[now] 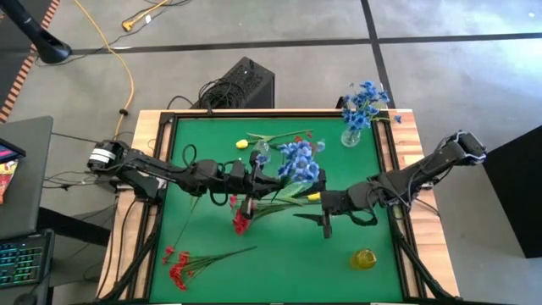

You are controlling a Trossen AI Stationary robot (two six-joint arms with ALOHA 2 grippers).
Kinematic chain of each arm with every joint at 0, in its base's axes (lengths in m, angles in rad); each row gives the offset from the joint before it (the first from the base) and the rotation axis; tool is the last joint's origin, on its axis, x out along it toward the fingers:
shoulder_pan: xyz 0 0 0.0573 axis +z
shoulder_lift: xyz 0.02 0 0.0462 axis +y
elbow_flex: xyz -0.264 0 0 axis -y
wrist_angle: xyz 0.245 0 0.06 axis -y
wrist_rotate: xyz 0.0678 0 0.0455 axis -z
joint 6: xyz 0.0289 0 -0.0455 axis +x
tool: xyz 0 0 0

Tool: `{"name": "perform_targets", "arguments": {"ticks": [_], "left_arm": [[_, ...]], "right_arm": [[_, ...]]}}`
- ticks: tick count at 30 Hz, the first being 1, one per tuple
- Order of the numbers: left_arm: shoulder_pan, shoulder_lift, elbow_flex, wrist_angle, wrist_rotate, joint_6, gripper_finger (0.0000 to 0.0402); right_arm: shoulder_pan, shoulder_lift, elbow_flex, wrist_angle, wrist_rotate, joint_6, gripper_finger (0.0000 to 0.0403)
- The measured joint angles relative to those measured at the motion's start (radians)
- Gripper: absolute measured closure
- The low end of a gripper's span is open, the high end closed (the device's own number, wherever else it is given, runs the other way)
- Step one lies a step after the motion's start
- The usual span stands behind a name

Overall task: Sort flowers into vase by color
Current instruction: Put the blue flowers into the right transparent vase

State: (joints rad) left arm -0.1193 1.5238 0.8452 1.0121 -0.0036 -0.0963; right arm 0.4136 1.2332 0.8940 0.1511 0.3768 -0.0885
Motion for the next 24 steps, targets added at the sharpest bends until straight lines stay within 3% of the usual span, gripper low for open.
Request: {"name": "perform_targets", "arguments": {"ticks": [7, 16, 24], "left_arm": [[0.002, 0.000, 0.000, 0.043, 0.001, 0.023, 0.0397], [0.006, 0.000, 0.000, 0.049, -0.010, 0.119, 0.0397], [0.050, 0.000, 0.000, 0.056, -0.035, 0.096, 0.0397]], "right_arm": [[-0.112, -0.024, -0.134, 0.336, -0.019, 0.023, 0.0143], [-0.231, -0.002, -0.134, 0.384, -0.248, 0.081, 0.0143], [-0.276, -0.001, -0.134, 0.424, -0.275, 0.081, 0.0143]]}}
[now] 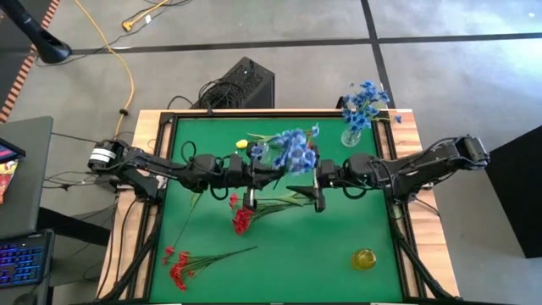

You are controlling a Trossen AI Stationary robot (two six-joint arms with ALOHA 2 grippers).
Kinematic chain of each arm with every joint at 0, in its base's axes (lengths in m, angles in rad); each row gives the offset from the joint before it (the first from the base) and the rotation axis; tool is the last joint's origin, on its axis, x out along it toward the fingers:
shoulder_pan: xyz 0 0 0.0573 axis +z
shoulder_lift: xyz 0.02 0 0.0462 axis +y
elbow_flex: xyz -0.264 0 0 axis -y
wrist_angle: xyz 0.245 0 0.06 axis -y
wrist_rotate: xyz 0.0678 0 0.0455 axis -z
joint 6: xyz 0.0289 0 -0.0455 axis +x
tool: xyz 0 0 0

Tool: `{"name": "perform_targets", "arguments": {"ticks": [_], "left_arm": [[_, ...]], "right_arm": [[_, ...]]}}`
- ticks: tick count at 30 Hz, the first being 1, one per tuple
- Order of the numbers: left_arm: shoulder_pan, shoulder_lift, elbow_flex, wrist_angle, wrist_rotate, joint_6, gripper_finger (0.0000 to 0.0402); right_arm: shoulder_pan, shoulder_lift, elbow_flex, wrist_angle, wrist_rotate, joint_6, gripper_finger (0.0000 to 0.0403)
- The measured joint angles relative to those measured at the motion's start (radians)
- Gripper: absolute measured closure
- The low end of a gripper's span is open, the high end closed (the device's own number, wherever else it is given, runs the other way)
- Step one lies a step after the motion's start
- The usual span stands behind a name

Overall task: Sort flowers into vase by color
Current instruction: Put the blue flowers into the right transparent vase

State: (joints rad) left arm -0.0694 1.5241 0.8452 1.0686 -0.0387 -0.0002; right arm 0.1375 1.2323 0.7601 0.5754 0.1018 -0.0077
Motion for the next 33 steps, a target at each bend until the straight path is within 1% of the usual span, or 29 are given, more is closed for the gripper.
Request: {"name": "perform_targets", "arguments": {"ticks": [3, 10, 14, 17, 20, 22, 25, 33], "left_arm": [[0.014, 0.001, 0.008, 0.003, 0.001, -0.016, 0.0397], [0.025, 0.100, 0.096, 0.006, 0.008, -0.024, 0.0397], [0.041, 0.100, 0.101, -0.002, 0.010, -0.033, 0.0397], [0.049, 0.100, 0.101, 0.003, 0.038, -0.064, 0.0397], [0.049, 0.099, 0.101, -0.006, 0.043, -0.073, 0.0397], [0.049, 0.099, 0.101, -0.011, 0.043, -0.074, 0.0397], [0.050, 0.099, 0.101, -0.008, 0.042, -0.076, 0.0397], [0.050, 0.099, 0.101, -0.010, 0.029, -0.075, 0.0397]], "right_arm": [[-0.018, -0.001, 0.000, 0.006, 0.000, 0.000, 0.0143], [-0.031, 0.000, 0.000, 0.004, -0.001, 0.000, 0.0143], [-0.027, 0.000, 0.000, -0.004, 0.000, 0.000, 0.0143], [-0.031, 0.000, 0.000, -0.007, 0.000, 0.000, 0.0143], [-0.044, -0.001, 0.000, -0.007, 0.001, 0.000, 0.0153], [-0.050, -0.001, 0.000, -0.007, 0.002, 0.000, 0.0168], [-0.056, -0.001, 0.000, -0.007, 0.002, 0.000, 0.0201], [-0.055, -0.001, 0.000, -0.008, 0.001, 0.000, 0.0324]]}}
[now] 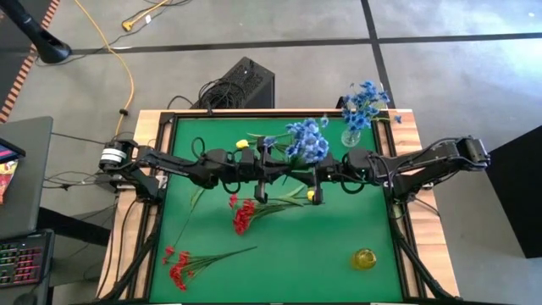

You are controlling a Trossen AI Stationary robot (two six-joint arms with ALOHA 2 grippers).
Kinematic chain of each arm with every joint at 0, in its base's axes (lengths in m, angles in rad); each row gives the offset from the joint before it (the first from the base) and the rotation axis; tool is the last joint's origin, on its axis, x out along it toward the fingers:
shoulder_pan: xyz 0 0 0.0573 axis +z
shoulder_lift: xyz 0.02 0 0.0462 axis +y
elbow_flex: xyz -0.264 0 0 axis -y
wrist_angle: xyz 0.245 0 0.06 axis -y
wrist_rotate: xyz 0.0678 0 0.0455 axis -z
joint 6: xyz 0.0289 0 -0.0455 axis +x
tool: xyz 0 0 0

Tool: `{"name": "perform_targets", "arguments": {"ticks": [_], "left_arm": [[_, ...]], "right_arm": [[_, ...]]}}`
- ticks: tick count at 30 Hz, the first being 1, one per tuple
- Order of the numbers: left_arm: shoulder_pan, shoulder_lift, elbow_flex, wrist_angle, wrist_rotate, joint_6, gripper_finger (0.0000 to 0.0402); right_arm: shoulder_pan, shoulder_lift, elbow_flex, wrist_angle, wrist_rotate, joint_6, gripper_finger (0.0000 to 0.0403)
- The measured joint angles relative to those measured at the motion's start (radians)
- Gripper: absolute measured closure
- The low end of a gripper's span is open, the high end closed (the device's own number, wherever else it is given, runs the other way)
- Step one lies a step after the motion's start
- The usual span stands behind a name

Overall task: Sort flowers into vase by color
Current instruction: Put the blue flowers into the right transparent vase

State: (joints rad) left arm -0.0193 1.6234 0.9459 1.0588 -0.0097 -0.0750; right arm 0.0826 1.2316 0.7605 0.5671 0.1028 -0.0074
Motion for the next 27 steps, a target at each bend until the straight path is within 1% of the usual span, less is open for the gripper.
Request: {"name": "perform_targets", "arguments": {"ticks": [3, 6, 8, 11, 15, 19, 22, 25, 27], "left_arm": [[0.000, 0.000, 0.000, -0.011, -0.003, 0.000, 0.0392], [0.000, -0.001, 0.000, -0.039, -0.021, 0.002, 0.0368], [0.000, -0.004, 0.000, -0.070, -0.028, 0.007, 0.0343], [0.000, -0.028, -0.001, -0.129, -0.029, 0.044, 0.0299], [0.000, -0.096, -0.002, -0.251, -0.037, 0.094, 0.0244], [0.005, -0.187, -0.002, -0.440, -0.080, 0.158, 0.0206], [0.006, -0.255, -0.002, -0.592, -0.145, 0.192, 0.0192], [0.006, -0.306, -0.002, -0.725, -0.210, 0.214, 0.0190], [0.006, -0.335, -0.023, -0.745, -0.230, 0.221, 0.0190]], "right_arm": [[0.000, 0.000, 0.000, -0.003, 0.000, 0.000, 0.0365], [0.003, -0.003, 0.000, -0.023, 0.001, 0.001, 0.0368], [0.003, -0.015, 0.000, -0.046, 0.010, 0.003, 0.0368], [0.006, -0.058, 0.000, -0.115, 0.052, 0.011, 0.0368], [0.030, -0.150, 0.000, -0.260, 0.161, 0.010, 0.0367], [0.062, -0.255, 0.000, -0.415, 0.280, 0.009, 0.0364], [0.088, -0.329, 0.000, -0.534, 0.382, 0.013, 0.0364], [0.116, -0.392, 0.000, -0.652, 0.474, 0.048, 0.0364], [0.142, -0.429, 0.000, -0.729, 0.530, 0.081, 0.0364]]}}
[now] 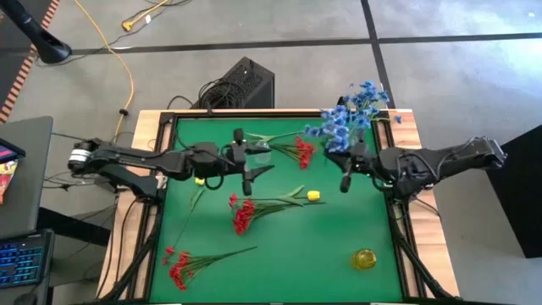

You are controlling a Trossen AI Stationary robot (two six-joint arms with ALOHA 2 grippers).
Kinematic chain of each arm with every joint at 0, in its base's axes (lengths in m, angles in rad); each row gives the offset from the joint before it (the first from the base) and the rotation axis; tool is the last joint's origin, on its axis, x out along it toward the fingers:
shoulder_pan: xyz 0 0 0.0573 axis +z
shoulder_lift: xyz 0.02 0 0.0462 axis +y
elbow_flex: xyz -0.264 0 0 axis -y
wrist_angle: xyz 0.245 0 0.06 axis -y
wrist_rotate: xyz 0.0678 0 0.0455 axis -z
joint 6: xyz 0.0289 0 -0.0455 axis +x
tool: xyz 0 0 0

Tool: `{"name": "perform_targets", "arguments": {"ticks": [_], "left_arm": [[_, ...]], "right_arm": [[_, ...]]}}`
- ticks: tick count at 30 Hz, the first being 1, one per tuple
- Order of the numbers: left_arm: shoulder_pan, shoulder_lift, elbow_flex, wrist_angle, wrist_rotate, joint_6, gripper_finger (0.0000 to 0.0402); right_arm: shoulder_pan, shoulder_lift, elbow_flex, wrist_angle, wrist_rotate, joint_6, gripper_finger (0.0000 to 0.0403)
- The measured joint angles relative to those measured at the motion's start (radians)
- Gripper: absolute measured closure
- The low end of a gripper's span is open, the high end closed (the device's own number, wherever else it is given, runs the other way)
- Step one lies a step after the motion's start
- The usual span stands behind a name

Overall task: Sort flowers into vase by color
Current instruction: Put the blue flowers into the right transparent vase

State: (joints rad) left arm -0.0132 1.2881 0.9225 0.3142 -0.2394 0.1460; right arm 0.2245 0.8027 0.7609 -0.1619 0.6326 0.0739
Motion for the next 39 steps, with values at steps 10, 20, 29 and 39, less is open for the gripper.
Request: {"name": "perform_targets", "arguments": {"ticks": [10, 20, 29, 39], "left_arm": [[0.033, -0.156, -0.374, 0.407, -0.081, -0.058, 0.0189], [0.099, -0.158, -0.408, 0.385, -0.009, -0.160, 0.0189], [0.100, -0.158, -0.408, 0.389, 0.005, -0.166, 0.0189], [0.100, -0.158, -0.408, 0.392, 0.005, -0.159, 0.0189]], "right_arm": [[0.187, -0.158, -0.117, -0.143, 0.368, 0.164, 0.0364], [0.169, -0.276, -0.298, -0.131, 0.601, 0.285, 0.0363], [0.083, -0.277, -0.308, -0.122, 0.781, 0.209, 0.0363], [-0.126, -0.271, -0.308, -0.280, 0.787, 0.349, 0.0364]]}}
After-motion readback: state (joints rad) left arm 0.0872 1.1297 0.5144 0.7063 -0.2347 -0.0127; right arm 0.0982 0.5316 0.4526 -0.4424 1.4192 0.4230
